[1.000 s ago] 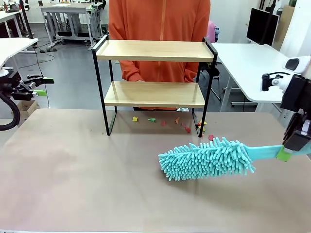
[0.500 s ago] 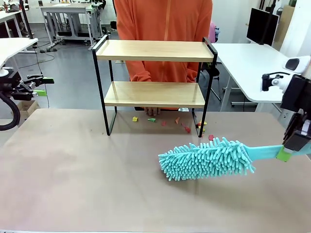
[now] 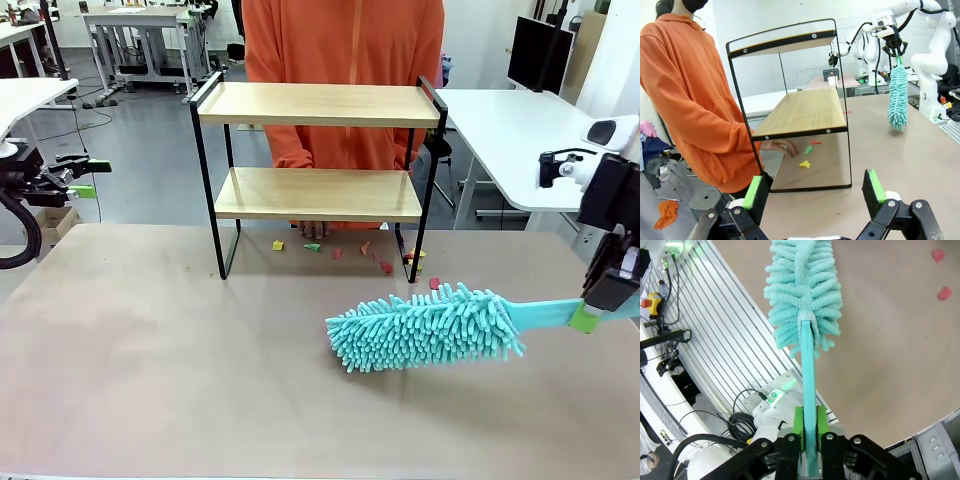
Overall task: Clean the shelf.
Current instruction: Clean the specific section of the Shelf indicated by the human with the Duster.
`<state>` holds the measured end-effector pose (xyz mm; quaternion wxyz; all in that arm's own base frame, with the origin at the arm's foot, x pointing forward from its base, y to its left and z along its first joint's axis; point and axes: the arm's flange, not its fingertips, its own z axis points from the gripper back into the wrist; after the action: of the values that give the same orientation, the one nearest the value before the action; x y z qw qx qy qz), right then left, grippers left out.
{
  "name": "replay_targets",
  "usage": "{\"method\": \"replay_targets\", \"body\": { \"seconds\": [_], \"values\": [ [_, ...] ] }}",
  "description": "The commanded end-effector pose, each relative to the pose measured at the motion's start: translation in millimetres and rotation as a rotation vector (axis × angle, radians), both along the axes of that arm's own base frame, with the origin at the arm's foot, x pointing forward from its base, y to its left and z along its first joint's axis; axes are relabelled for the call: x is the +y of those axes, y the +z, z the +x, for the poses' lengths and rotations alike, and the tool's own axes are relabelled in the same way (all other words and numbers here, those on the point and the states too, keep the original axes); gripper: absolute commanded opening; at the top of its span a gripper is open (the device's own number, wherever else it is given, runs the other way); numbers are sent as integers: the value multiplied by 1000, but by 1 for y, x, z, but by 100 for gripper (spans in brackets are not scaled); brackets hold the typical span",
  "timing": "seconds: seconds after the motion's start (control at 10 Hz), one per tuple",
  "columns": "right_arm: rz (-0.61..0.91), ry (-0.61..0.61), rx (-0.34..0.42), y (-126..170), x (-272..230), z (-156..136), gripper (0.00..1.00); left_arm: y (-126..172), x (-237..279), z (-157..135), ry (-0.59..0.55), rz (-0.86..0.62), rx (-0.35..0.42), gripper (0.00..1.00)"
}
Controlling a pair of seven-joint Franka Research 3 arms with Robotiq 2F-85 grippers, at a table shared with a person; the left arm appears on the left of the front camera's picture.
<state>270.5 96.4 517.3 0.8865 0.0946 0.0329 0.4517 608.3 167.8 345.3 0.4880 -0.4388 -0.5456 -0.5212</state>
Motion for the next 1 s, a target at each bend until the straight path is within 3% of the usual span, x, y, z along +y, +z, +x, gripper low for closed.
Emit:
{"method": "replay_targets", "body": {
  "seconds": [0.0, 0.3, 0.4, 0.7, 0.9],
  "values": [
    [-1, -2, -3, 4, 2, 2, 13, 2, -3, -2, -7, 9, 2, 100],
    [0, 0, 0, 0, 0, 0, 13, 2, -3, -2, -7, 9, 2, 100],
    [-20, -2, -20, 6, 23, 9, 13, 2, -3, -2, -7, 9, 2, 100],
    [13, 19, -150, 23, 82, 17, 13, 2, -3, -2, -7, 9, 2, 100],
    [12, -91, -191, 22, 126, 24, 13, 2, -3, -2, -7, 9, 2, 100]
  ]
}}
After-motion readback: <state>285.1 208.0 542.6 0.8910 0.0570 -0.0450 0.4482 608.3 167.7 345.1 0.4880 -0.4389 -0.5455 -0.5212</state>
